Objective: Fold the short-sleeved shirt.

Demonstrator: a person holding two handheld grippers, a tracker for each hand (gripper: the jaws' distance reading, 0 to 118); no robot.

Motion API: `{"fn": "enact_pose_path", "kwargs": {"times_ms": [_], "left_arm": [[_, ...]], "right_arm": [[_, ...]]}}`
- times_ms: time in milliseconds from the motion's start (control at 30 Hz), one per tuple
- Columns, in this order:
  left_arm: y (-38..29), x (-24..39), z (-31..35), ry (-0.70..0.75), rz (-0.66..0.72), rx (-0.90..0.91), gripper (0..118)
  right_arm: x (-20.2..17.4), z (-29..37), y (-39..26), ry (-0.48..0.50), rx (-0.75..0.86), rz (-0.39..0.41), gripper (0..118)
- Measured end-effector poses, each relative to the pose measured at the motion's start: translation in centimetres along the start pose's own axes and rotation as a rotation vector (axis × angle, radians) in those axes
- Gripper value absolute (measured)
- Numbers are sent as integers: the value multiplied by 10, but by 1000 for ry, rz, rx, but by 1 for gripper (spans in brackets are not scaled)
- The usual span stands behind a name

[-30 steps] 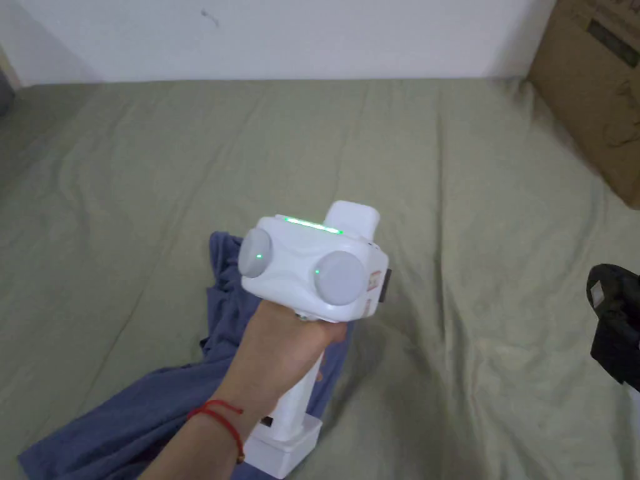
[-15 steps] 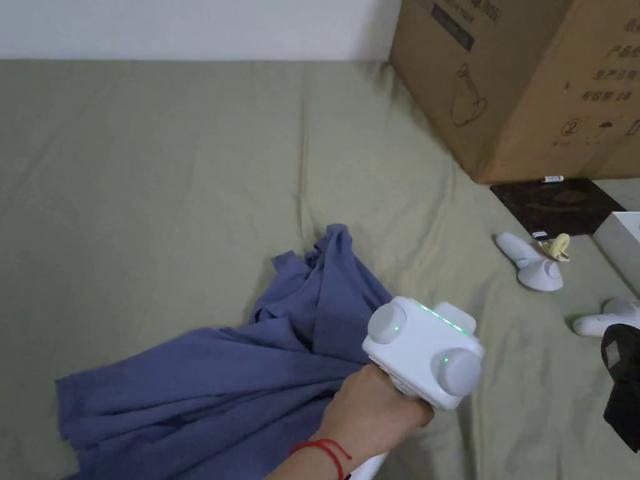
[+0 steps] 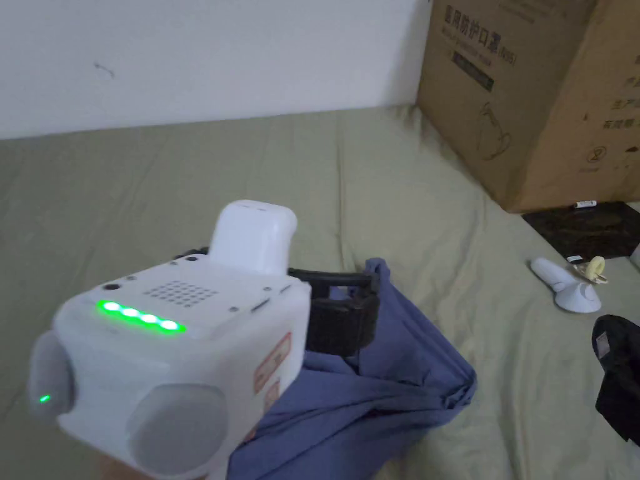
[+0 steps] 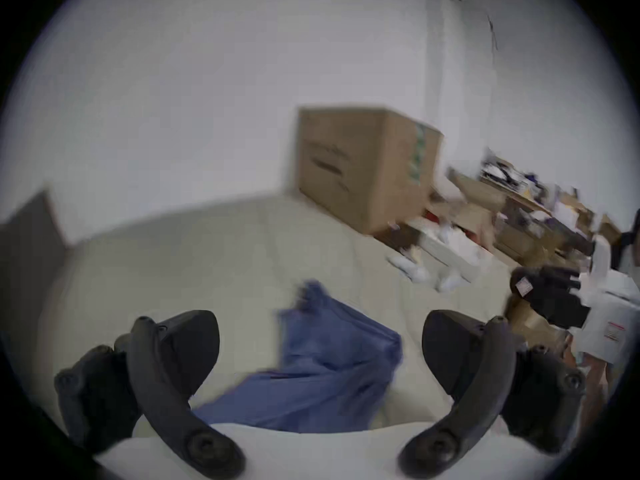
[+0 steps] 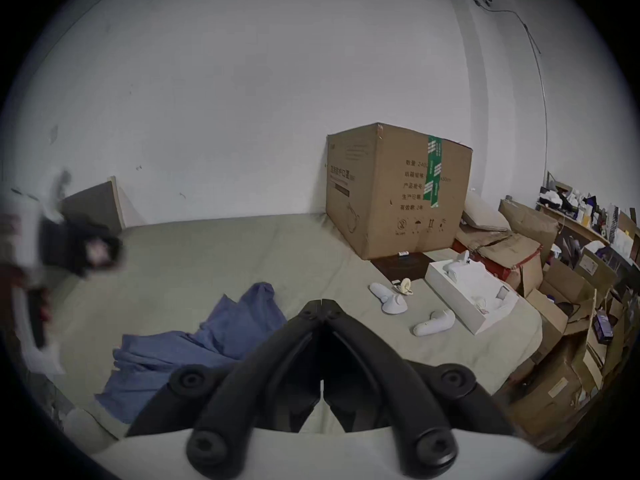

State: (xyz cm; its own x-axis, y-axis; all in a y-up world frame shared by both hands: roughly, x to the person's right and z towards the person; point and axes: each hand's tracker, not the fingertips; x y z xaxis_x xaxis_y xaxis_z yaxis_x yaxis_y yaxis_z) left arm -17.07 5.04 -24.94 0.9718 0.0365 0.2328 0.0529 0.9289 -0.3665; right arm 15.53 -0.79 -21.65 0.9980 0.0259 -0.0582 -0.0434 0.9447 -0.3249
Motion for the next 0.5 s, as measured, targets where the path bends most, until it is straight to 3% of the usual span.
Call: {"fn": "enact_pose_path", "kwargs": {"times_ms": [67,100,133,167,200,333,433,500], "left_arm": [[0,-13,52,159,-22,56,116],[-2,-18,74,230,-43,57,109],[-8,-23,96,310,-52,50,87],[-16,-22,108,384,-54,57,33],[-24,-23,122,467,-21,75,0],[-51,-38,157,450,194,19,0],[-62,-32,162,527,155,-12,0],[-67,-37,152,502,165,-37,0]], "right_arm": [[-6,4,2,15,12,2,0],[-9,5,2,22,15,4,0],[-13,7,2,26,19,7,0],[-15,9,1,30,22,12,0],[-18,10,-1,32,25,16,0],[-28,15,-5,41,25,28,0],[-32,17,-4,53,24,35,0],[-34,17,-3,63,22,44,0]]}}
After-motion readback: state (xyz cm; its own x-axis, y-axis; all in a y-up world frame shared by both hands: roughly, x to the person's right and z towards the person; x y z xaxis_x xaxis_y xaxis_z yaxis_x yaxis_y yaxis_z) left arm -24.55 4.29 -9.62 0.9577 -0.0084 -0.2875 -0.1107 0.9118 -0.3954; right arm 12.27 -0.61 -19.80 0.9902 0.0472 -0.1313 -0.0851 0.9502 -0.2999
